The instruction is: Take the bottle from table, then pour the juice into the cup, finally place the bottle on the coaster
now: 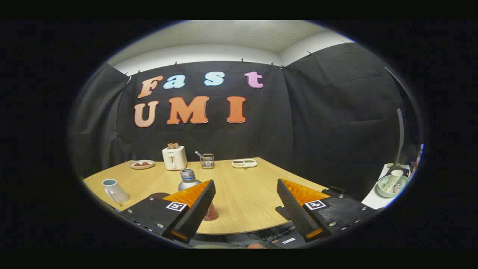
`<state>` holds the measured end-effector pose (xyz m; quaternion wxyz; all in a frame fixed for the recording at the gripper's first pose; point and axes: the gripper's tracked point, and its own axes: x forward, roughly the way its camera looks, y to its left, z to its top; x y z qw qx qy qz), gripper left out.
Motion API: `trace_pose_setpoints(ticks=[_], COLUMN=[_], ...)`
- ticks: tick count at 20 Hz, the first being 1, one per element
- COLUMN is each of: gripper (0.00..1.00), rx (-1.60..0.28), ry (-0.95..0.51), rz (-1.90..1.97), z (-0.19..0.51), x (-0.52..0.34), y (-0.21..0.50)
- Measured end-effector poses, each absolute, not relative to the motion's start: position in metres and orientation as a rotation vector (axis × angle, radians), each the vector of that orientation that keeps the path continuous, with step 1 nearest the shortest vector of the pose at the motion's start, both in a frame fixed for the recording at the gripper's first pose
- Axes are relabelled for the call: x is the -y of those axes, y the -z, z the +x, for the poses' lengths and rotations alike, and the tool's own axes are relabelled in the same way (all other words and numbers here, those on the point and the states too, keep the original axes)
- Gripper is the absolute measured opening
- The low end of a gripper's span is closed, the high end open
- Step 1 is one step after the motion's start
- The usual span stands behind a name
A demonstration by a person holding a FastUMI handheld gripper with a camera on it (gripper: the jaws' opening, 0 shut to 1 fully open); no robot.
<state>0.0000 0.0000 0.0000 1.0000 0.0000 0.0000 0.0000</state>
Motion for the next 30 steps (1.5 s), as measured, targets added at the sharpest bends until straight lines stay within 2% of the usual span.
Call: trace_pose_setpoints(ticks=[13, 30], gripper=[0.99, 0.99], rx=[-0.037, -0.047], ry=[-0.045, -0.191], rz=[-0.018, -0.024], z=[0.003, -0.001], x=[-0.020, -0.069], y=[0.017, 0.029])
